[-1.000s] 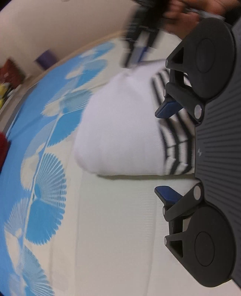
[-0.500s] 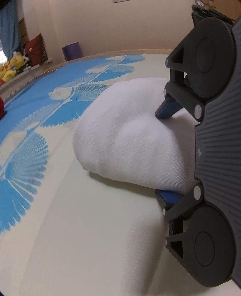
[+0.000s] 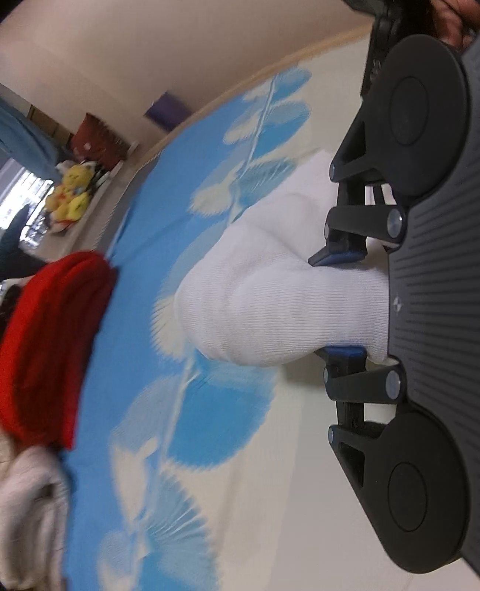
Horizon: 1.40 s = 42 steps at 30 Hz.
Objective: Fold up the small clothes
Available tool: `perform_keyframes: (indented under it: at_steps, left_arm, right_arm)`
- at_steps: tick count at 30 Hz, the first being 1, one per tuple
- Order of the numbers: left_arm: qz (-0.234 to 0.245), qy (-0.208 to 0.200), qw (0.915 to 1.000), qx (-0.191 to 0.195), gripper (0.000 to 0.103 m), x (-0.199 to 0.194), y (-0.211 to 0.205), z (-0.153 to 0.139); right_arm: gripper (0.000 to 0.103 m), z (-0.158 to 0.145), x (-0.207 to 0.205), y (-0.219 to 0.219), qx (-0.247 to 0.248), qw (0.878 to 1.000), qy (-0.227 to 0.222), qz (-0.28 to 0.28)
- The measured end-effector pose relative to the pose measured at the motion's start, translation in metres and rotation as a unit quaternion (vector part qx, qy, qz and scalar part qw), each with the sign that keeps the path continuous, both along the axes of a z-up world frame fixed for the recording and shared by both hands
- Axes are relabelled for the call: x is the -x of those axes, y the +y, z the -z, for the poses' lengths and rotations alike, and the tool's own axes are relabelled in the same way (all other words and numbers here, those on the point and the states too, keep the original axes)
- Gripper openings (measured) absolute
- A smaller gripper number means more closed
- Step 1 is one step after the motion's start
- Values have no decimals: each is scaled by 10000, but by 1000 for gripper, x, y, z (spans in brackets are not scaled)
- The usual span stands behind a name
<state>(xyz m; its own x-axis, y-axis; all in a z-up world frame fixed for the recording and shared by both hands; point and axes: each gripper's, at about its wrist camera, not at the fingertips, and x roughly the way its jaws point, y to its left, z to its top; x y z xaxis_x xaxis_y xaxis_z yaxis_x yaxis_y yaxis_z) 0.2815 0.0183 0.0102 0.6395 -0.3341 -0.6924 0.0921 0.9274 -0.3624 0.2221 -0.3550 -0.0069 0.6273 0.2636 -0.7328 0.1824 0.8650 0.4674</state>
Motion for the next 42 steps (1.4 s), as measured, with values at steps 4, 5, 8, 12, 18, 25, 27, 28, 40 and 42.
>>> perform_keyframes:
  at_steps: [4, 5, 8, 12, 18, 25, 27, 28, 40, 42]
  left_arm:
    - [-334, -390, 9958, -761, 58, 10, 7, -13]
    - [-168, -417, 9947, -923, 58, 14, 5, -15]
    - [347, -232, 9940, -1008, 58, 23, -1, -13]
    - [797, 480, 9856, -1415, 59, 24, -11, 23]
    - [401, 608, 9896, -1238, 69, 32, 6, 23]
    - [614, 589, 9892, -1195, 70, 52, 12, 9]
    - [655, 947, 9832, -1417, 74, 48, 8, 29]
    - [616, 1001, 9808, -1557, 80, 50, 7, 34]
    - [-264, -864, 9710, -2214, 86, 132, 1, -62]
    - [-259, -1112, 9715, -2078, 86, 159, -4, -84]
  right_arm:
    - [2, 0, -19, 33, 306, 9992, -237, -136]
    - [2, 2, -23, 39, 441, 9987, -205, -154]
    - [2, 8, -35, 57, 696, 9970, -159, -297]
    - [2, 16, -44, 67, 1026, 9944, -15, -259]
    - [6, 19, -36, 68, 1861, 9823, 149, 166]
    - [31, -18, 1, 57, 1330, 9884, -725, -72]
    - [43, -17, 6, 62, 1149, 9893, -758, -489]
    - [43, -11, 6, 67, 1168, 9886, -601, -730]
    - [47, -42, 57, 46, 2213, 9728, -629, -252]
    - [53, -62, 82, 42, 2194, 9706, -985, -55]
